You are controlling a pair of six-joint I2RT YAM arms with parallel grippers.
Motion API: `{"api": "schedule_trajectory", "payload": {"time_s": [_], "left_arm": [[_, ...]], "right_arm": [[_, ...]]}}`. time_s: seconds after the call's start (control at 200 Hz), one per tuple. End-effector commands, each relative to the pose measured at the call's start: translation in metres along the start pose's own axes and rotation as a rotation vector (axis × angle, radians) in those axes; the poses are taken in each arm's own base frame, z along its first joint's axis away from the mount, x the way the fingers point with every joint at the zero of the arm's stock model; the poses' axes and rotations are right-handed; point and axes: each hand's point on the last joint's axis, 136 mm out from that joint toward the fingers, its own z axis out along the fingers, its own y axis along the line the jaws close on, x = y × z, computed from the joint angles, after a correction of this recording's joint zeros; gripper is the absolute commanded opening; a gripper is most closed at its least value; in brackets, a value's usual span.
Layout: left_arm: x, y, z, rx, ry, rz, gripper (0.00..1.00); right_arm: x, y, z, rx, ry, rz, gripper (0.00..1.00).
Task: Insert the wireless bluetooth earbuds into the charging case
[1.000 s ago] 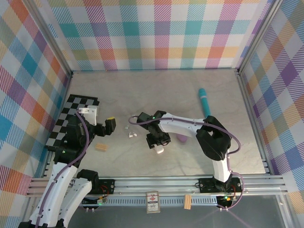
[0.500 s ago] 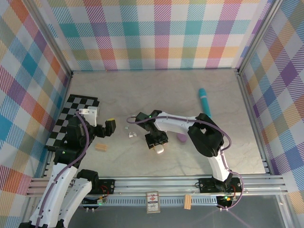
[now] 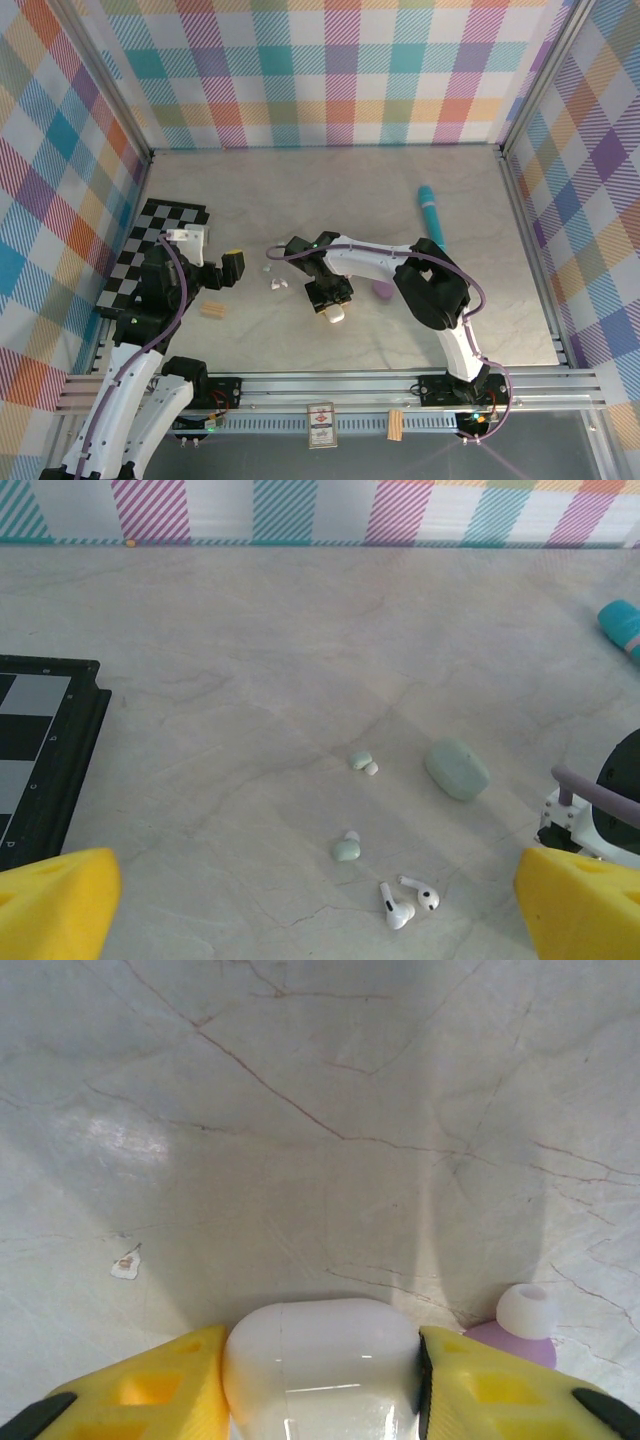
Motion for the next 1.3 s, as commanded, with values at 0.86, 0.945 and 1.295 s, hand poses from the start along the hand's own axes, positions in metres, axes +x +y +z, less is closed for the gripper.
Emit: {"api": "schedule_trajectory", "payload": {"time_s": [0.86,0.945,1.295], "left_arm": [[-0.008,-0.212,0.045,0.608,-0.272,0.089,1.0],[-0.01,-0.217,0.052,0.624,-0.306,0.047,0.96],[-0.013,-0.23,0.085,0.6,-0.336,0.023,0.66]], "right_arm": [[-0.074,-0.053,-0.196,-0.992,-0.501,0.565,0.43],[-0.075,-0.052,-0.204,-1.057,-0.508,0.582,0.43],[-0.07,-0.047,-0.223,-1.14,-0.519,0.57,0.43]]}}
